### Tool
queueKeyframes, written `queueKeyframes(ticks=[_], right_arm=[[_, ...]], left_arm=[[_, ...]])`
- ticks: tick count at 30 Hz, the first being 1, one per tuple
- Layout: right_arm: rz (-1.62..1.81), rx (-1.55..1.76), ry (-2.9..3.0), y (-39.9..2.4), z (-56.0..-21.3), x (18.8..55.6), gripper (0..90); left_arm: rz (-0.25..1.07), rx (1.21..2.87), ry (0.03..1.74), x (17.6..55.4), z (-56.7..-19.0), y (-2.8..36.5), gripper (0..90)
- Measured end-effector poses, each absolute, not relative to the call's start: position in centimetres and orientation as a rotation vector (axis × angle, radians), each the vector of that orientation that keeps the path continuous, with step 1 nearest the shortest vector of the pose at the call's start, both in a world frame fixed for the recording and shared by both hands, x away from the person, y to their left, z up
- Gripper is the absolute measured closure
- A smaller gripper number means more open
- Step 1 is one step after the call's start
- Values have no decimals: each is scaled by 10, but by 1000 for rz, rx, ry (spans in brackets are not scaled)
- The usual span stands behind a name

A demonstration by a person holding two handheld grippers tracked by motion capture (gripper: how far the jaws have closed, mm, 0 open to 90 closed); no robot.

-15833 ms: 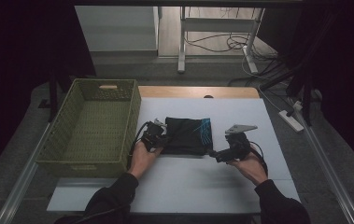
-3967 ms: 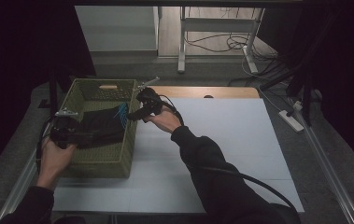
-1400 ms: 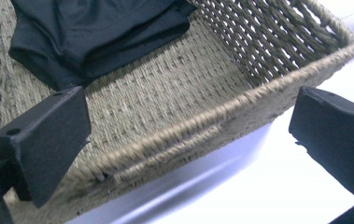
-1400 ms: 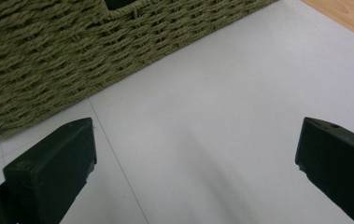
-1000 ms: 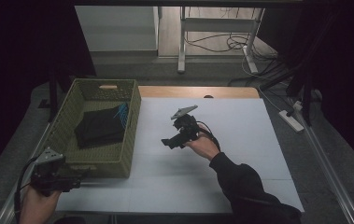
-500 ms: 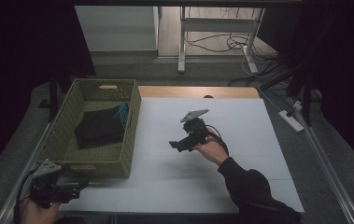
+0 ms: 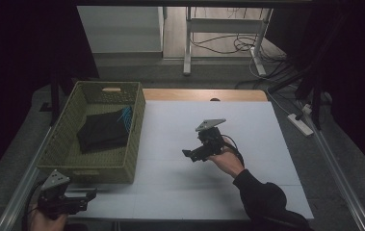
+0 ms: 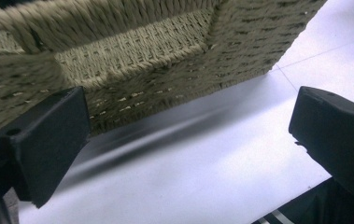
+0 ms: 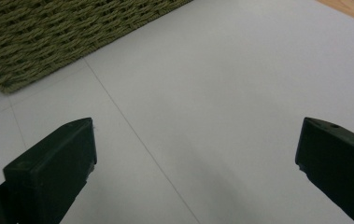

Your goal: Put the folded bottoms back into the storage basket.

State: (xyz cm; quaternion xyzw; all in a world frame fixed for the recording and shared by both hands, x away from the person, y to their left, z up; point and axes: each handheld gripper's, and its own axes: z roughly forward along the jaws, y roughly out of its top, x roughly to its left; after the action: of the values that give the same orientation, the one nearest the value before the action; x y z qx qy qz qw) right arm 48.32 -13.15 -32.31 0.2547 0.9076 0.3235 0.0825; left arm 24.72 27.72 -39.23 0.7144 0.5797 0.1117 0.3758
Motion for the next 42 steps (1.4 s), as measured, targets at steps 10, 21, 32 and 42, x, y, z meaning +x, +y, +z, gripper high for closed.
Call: queueKeyframes(ticks=[10, 21, 32, 42], right_arm=[[962, 783, 2703, -146, -319, 472, 0], [954, 837, 2683, -175, -315, 461, 0], [908, 883, 2673, -204, -313, 445, 0], [923, 915, 2628, -229, -306, 430, 0]], left_arm=[[290, 1854, 1467, 247, -398, 274, 0], [267, 1871, 1447, 249, -399, 273, 0], [247, 1856, 1438, 249, -399, 275, 0], [244, 1847, 1443, 249, -399, 276, 0]])
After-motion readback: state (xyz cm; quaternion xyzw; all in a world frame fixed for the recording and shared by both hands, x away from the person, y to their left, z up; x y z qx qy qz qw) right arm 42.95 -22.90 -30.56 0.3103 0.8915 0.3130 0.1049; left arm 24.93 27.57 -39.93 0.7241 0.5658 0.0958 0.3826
